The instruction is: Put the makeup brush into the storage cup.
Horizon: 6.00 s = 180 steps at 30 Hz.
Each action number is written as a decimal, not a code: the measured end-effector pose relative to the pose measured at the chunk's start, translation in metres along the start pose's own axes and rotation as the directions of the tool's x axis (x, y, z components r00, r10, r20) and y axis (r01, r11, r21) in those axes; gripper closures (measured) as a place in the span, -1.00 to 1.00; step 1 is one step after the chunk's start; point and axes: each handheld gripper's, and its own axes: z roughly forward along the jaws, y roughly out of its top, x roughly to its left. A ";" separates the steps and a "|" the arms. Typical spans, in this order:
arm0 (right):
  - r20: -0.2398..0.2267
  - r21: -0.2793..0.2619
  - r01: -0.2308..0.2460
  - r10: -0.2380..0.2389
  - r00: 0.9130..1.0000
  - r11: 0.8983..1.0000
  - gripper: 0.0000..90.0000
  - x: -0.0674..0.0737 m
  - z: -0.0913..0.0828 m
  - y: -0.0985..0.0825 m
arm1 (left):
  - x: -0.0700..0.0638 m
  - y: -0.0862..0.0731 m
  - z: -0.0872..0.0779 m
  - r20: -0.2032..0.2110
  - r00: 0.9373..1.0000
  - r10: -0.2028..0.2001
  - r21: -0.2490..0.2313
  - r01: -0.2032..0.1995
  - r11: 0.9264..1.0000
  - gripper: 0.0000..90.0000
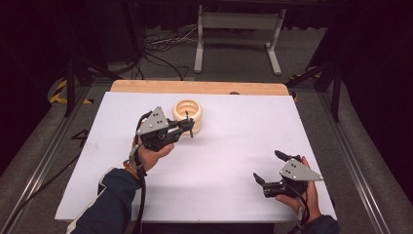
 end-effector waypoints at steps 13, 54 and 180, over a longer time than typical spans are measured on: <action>-0.004 0.027 -0.019 0.019 1.000 0.999 -0.96 0.001 -0.009 -0.012 | 0.028 0.020 0.000 -0.062 0.998 0.019 0.004 -0.019 1.000 0.85; 0.026 -0.055 -0.012 0.014 1.000 0.998 -0.95 -0.005 -0.024 -0.011 | 0.081 0.005 0.076 -0.114 0.993 0.017 0.131 -0.002 0.991 0.85; 0.003 0.001 0.012 -0.012 1.000 1.000 -0.96 0.001 -0.016 -0.011 | 0.064 -0.025 0.006 -0.256 0.964 0.070 0.149 -0.032 0.988 -0.94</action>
